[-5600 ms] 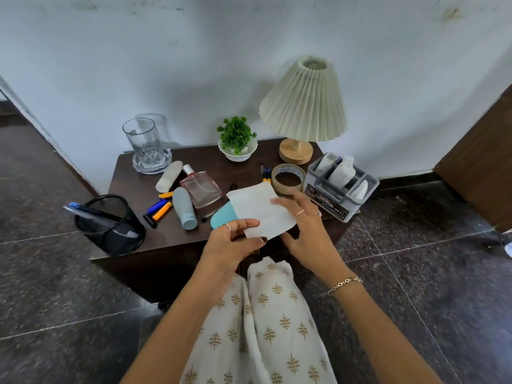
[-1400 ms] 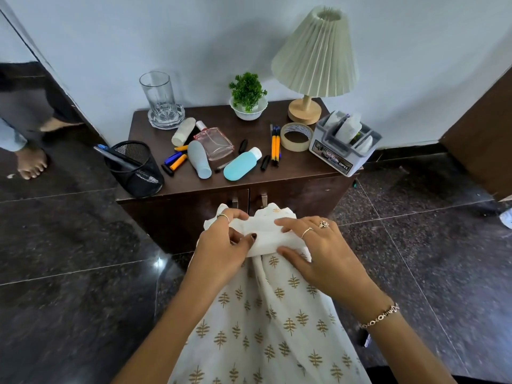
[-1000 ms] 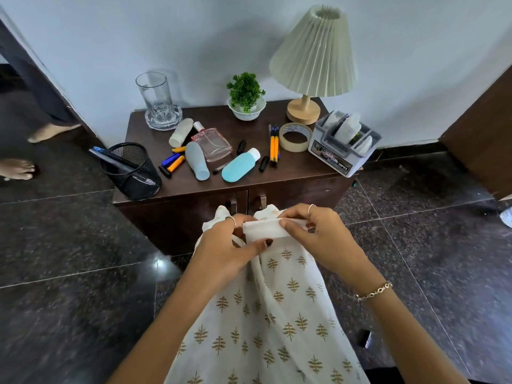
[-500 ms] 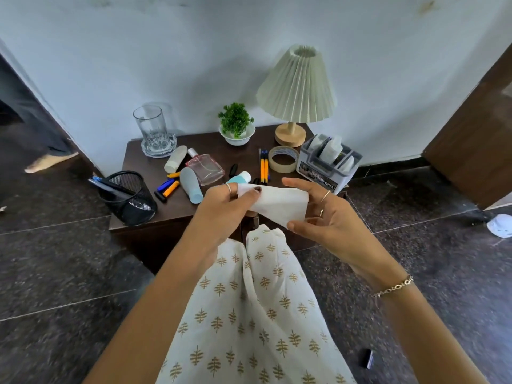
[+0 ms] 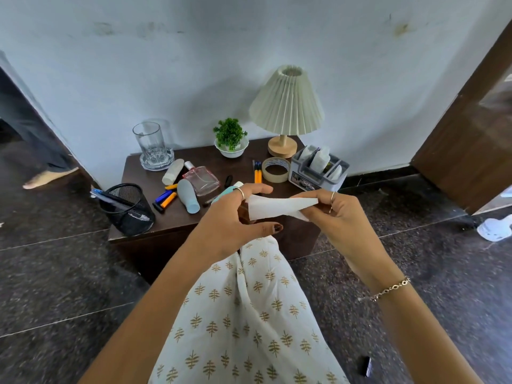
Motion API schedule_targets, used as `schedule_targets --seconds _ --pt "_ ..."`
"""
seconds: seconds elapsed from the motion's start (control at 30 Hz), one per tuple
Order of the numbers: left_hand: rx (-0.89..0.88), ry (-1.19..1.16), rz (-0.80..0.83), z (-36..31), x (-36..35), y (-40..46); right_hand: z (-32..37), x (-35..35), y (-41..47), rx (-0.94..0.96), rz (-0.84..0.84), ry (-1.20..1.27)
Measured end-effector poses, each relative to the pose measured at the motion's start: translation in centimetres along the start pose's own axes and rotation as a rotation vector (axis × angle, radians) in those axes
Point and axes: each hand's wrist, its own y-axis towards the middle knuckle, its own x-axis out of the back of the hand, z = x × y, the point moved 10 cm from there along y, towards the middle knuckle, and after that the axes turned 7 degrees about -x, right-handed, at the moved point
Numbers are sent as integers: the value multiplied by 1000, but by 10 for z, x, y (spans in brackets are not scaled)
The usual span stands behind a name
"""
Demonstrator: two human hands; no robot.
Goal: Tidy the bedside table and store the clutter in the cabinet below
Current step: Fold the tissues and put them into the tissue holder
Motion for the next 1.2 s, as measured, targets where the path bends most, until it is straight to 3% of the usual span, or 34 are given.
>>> schedule_targets --seconds 0.17,0.3,0.43,0.7,1.13,1.2 --pt "76 75 -169 0 15 3 -15 1 1 -130 39 150" --pt "138 -113 -149 8 12 7 -25 -3 10 -270 46 441" --pt "157 -128 -84 13 5 12 -17 -12 7 -195 171 381" --pt "141 -363 8 21 -17 27 -37 -3 21 -212 109 355" --pt "-91 -178 -130 14 -50 96 -67 32 55 -323 -7 549" --pt "-161 -150 -121 6 -59 111 -72 45 66 -325 -59 453"
